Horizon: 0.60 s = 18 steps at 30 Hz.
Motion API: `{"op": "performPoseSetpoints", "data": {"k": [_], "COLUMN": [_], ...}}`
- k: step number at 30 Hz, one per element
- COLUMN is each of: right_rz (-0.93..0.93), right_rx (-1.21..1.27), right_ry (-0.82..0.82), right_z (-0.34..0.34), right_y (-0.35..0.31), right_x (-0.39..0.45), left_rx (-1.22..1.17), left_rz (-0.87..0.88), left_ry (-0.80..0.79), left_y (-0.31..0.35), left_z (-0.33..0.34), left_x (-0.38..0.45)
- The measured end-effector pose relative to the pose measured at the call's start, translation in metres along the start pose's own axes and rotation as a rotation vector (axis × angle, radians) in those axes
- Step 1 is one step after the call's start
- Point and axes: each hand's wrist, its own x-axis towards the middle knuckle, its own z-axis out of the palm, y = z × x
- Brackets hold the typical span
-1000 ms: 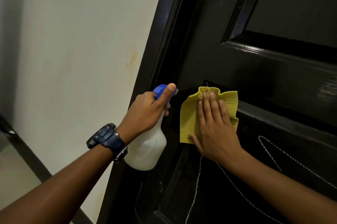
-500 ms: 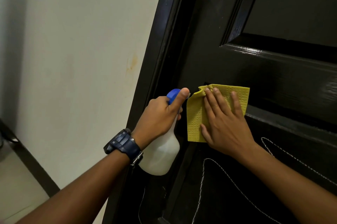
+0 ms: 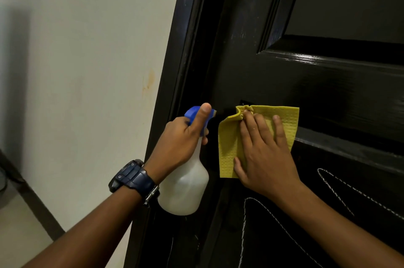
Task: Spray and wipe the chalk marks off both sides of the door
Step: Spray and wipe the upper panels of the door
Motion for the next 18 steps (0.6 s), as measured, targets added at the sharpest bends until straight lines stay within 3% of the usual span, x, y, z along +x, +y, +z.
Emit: {"op": "performPoseSetpoints", "data": {"k": [15,18], "right_rz": [-0.196,-0.068], "right_rx": [0.098,0.104], "right_ry": [-0.091,-0.014], "right_z": [0.028,0.016], "right_y": [-0.043,-0.034], "right_x": [-0.073,-0.047], "left_rx": [0.092,0.102], "left_rz": [-0.026,-0.050], "left_ry": [-0.006,0.009], "left_y": [0.002,-0.002], "left_z": [-0.044,-0.049], "left_x": [-0.023,-0.026]}}
